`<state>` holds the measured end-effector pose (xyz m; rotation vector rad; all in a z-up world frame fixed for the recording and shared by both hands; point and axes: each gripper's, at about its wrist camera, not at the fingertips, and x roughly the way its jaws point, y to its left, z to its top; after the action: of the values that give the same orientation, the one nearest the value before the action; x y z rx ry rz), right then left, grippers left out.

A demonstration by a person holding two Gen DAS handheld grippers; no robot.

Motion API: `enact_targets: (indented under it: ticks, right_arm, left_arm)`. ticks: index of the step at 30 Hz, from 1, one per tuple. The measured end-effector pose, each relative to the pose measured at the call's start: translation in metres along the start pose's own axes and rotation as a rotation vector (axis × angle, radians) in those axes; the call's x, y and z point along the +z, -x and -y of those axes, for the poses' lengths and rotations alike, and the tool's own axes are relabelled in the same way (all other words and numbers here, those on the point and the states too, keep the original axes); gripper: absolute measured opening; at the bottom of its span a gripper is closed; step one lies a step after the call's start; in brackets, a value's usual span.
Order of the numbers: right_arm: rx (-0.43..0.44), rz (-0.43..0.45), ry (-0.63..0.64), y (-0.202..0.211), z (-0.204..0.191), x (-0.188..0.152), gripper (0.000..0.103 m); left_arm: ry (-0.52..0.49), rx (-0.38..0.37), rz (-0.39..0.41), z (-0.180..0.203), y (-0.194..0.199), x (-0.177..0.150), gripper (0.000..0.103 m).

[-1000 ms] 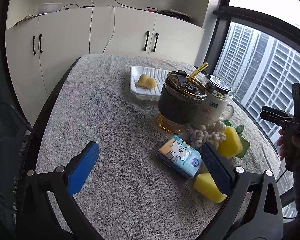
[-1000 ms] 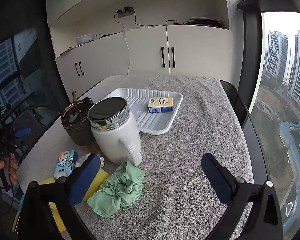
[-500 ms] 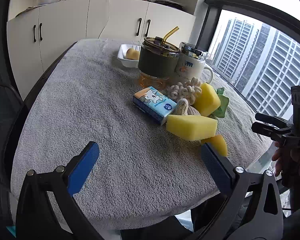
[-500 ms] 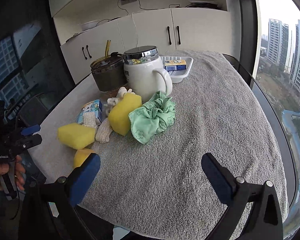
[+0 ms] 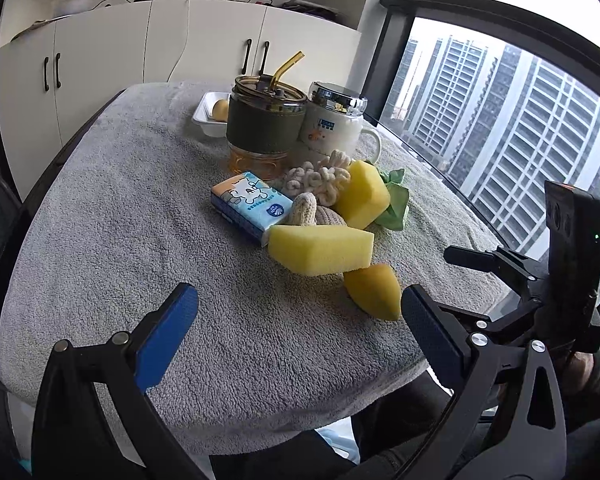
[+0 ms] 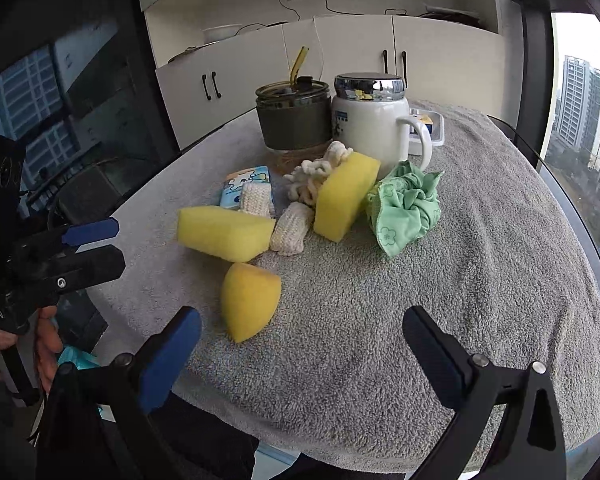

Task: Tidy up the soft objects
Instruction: 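Grasp the yellow rectangular sponge with the left tool while the right tool grasps the yellow wedge sponge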

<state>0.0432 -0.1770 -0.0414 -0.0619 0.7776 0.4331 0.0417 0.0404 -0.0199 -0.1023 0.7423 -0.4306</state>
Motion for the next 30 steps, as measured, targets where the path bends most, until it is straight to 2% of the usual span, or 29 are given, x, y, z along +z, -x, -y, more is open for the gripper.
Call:
enact_targets:
  ticks: [6,10,15,17,26,30]
  right_arm:
    - [0.02,-0.009,0.025,-0.026,-0.018,0.003,0.099]
    - [0.009,-0.025,0.035,-0.041,-0.024,0.005,0.089]
    - [-0.02,-0.034,0.042,-0.048,-0.022,0.005,0.081]
    - [-0.038,-0.027,0.052,-0.049,-0.02,0.005,0.074]
    - [0.03,-0.002,0.078,-0.045,-0.013,0.004,0.046]
    - [0.046,-0.003,0.075,-0.043,-0.01,0.003,0.043]
  left_arm:
    - [-0.011,-0.021,-0.011,0.008,-0.009,0.012,0.103]
    - [-0.005,-0.017,-0.046,0.008,-0.023,0.016,0.103]
    - [-0.019,-0.023,-0.095,0.014,-0.042,0.019,0.103]
    - [-0.018,-0.022,-0.116,0.016,-0.05,0.021,0.103]
    - [-0.009,0.023,-0.205,0.015,-0.081,0.021,0.103]
    - [0.021,0.001,-0.192,0.011,-0.083,0.022,0.103]
